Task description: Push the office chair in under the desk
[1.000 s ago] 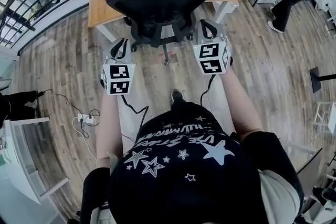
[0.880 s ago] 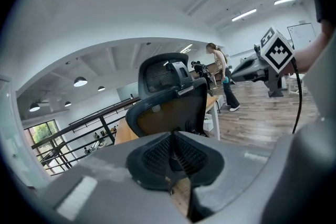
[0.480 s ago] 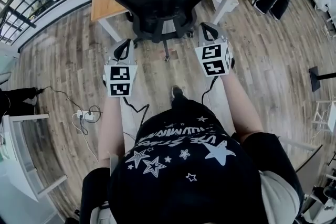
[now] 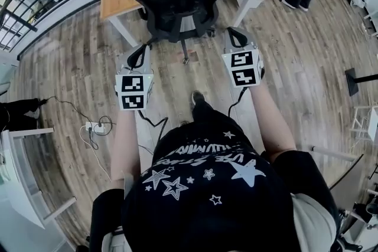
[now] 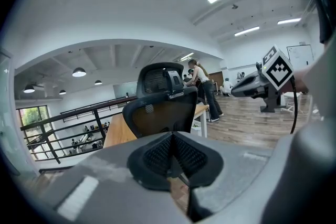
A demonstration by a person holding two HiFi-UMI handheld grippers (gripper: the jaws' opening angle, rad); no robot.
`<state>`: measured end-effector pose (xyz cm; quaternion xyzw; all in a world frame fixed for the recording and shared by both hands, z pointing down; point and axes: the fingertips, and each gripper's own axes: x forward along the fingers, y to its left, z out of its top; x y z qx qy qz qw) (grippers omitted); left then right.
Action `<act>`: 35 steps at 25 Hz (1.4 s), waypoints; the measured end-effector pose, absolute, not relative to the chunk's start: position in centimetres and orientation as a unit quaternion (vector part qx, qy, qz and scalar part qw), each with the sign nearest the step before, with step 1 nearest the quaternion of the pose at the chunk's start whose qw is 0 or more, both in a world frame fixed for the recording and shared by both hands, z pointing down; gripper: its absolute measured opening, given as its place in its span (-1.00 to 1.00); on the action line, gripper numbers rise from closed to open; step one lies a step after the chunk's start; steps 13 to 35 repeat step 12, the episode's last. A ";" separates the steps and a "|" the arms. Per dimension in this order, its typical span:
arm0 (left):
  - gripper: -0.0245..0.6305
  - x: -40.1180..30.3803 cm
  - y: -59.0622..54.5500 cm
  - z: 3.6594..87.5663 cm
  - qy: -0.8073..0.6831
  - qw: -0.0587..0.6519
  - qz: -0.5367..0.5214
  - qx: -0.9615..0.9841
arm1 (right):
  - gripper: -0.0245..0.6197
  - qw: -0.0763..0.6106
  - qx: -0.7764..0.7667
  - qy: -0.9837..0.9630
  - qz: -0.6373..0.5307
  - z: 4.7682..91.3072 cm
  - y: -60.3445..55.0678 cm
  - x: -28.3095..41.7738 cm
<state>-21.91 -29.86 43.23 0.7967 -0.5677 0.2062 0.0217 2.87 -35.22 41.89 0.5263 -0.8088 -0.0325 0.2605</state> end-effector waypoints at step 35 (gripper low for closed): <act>-0.92 -21.2 -27.4 42.8 -0.557 0.029 0.186 0.809 | -0.92 0.237 0.547 -0.803 0.007 42.4 -31.8 3.4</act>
